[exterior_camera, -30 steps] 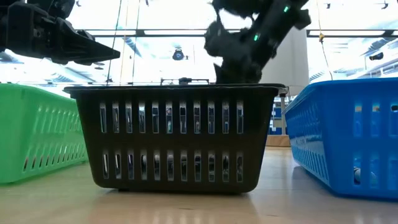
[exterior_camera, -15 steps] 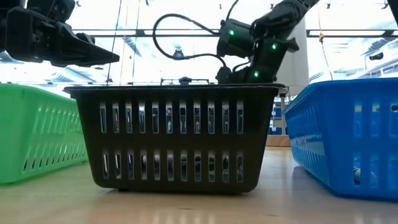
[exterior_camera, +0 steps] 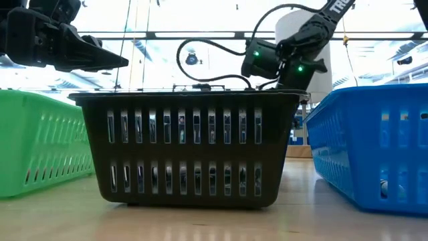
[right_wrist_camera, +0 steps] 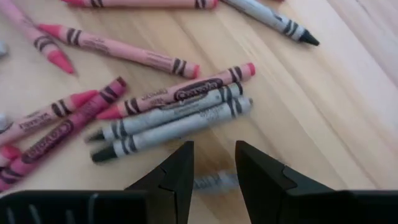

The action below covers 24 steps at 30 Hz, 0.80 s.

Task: Sort crayons
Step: Put the black crayon into the black basket

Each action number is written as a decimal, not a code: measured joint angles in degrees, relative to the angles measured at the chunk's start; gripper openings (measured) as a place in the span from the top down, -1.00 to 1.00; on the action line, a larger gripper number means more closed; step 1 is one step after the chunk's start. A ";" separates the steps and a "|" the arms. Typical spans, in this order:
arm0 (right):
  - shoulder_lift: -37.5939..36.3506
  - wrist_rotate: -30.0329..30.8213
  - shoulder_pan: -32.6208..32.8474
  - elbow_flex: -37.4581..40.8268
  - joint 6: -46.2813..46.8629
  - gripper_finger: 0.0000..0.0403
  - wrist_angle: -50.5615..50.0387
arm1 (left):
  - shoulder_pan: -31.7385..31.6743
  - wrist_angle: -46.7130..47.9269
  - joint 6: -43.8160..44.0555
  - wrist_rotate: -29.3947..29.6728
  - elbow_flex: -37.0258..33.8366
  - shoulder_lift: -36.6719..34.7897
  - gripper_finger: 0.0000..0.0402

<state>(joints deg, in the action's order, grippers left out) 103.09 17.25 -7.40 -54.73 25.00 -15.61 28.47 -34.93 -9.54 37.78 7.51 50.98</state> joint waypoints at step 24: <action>-6.28 -8.48 2.95 -5.17 -26.73 0.38 -20.32 | 0.00 -0.09 0.40 0.00 0.00 0.00 0.14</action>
<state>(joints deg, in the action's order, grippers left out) 96.81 8.77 -4.45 -59.90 -1.73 -35.93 28.47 -35.02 -9.15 37.78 7.51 50.98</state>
